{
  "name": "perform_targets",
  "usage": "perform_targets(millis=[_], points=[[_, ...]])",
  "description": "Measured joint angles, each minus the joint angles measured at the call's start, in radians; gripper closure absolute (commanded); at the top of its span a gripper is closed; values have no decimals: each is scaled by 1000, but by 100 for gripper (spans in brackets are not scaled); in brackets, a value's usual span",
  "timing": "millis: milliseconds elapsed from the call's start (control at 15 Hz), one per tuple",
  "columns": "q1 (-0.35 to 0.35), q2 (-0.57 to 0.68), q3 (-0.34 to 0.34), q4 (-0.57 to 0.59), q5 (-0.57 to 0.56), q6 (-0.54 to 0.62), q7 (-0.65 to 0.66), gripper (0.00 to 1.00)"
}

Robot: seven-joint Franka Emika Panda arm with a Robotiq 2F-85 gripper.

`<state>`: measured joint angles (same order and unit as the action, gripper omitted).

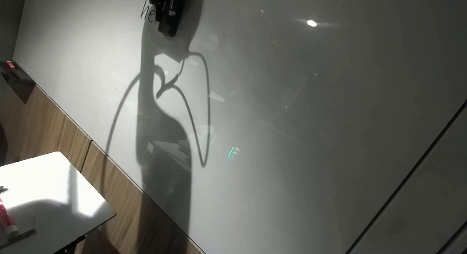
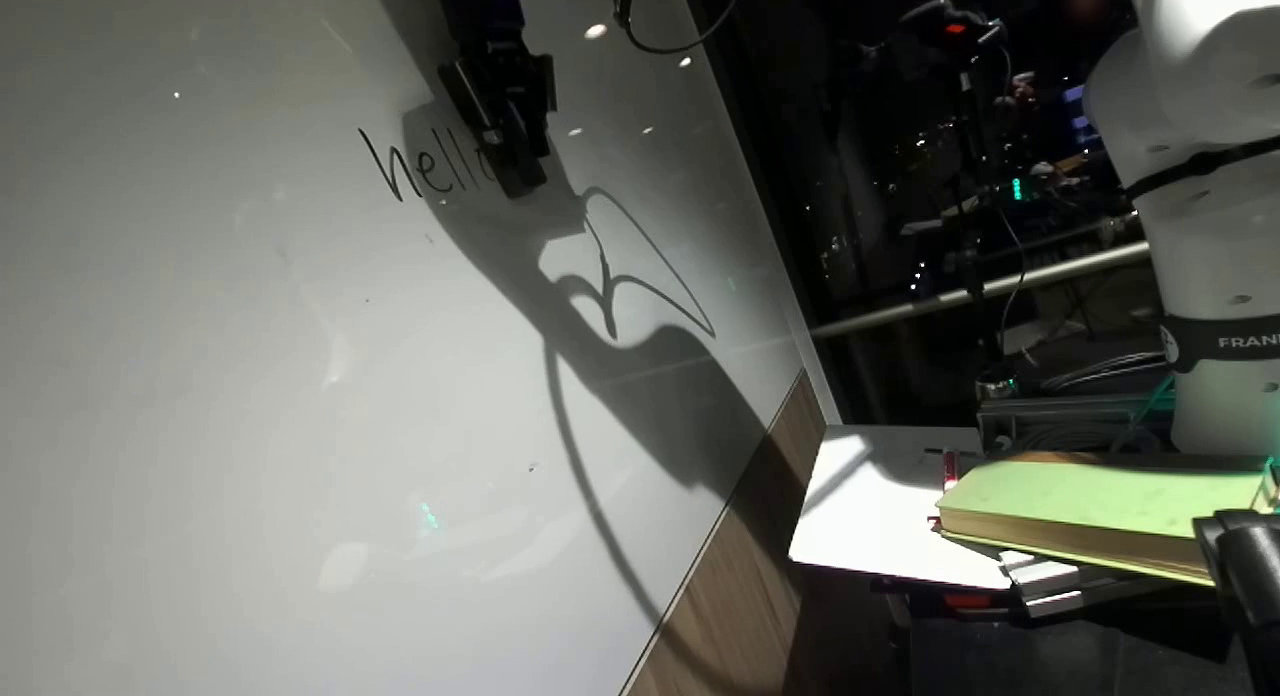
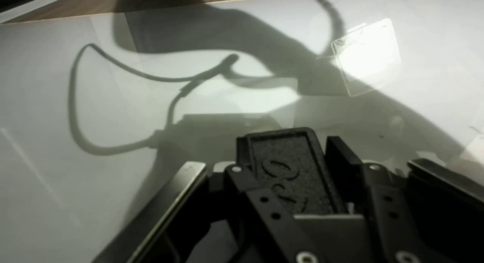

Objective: Use the eraser to wipe the whiteboard.

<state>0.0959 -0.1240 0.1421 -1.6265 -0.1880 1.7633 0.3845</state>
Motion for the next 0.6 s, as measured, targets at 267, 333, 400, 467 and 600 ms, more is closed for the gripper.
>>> perform_targets(millis=[267, 333, 400, 467, 600], points=[[7, 16, 22, 39, -3, -20, 5, 72], [12, 19, 28, 44, -3, -19, 10, 72], [18, 24, 37, 52, -3, -19, 16, 72], [26, 31, 47, 60, -3, -18, 24, 72], [46, 51, 70, 82, -4, -15, 45, 72]])
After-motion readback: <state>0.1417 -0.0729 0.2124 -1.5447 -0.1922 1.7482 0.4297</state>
